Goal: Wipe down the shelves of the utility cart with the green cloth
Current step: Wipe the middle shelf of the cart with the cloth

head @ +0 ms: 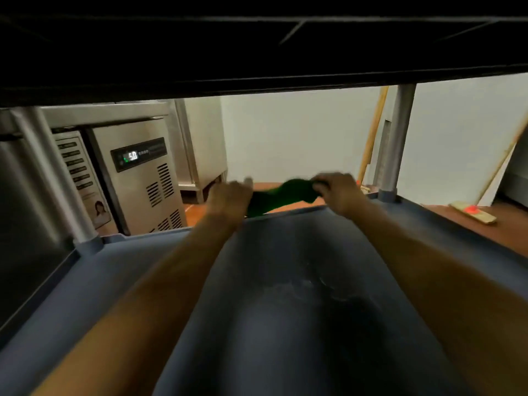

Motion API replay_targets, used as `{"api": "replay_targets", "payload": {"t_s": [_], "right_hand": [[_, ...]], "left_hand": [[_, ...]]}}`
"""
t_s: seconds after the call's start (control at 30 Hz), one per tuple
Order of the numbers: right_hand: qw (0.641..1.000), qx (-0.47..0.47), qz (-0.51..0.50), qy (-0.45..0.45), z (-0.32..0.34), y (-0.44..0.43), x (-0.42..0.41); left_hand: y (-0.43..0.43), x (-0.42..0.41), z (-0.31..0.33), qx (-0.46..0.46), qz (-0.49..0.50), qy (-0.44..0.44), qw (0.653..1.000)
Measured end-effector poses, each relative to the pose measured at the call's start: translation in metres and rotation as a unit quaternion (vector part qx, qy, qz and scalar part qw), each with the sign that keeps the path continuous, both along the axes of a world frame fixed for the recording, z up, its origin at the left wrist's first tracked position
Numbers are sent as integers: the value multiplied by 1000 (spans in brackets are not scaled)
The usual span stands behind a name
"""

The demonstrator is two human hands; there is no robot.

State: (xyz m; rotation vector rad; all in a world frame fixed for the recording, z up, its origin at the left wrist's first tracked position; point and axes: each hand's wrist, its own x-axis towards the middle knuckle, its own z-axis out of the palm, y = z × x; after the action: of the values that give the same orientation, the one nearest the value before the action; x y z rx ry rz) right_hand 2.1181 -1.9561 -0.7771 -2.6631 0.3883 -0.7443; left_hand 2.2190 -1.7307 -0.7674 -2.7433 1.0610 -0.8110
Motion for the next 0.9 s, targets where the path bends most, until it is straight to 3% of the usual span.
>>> {"api": "replay_targets", "payload": {"t_s": [0.07, 0.13, 0.27, 0.9], "right_hand": [[990, -16, 22, 138, -38, -3, -6], [979, 11, 37, 201, -66, -4, -13], [985, -11, 42, 166, -78, -7, -19], [977, -13, 52, 205, -67, 37, -128]], "left_hand": [[5, 0, -38, 36, -22, 58, 997], [15, -1, -70, 27, -47, 140, 989], [24, 3, -89, -25, -72, 229, 970], [85, -85, -76, 7, -87, 284, 955]]}}
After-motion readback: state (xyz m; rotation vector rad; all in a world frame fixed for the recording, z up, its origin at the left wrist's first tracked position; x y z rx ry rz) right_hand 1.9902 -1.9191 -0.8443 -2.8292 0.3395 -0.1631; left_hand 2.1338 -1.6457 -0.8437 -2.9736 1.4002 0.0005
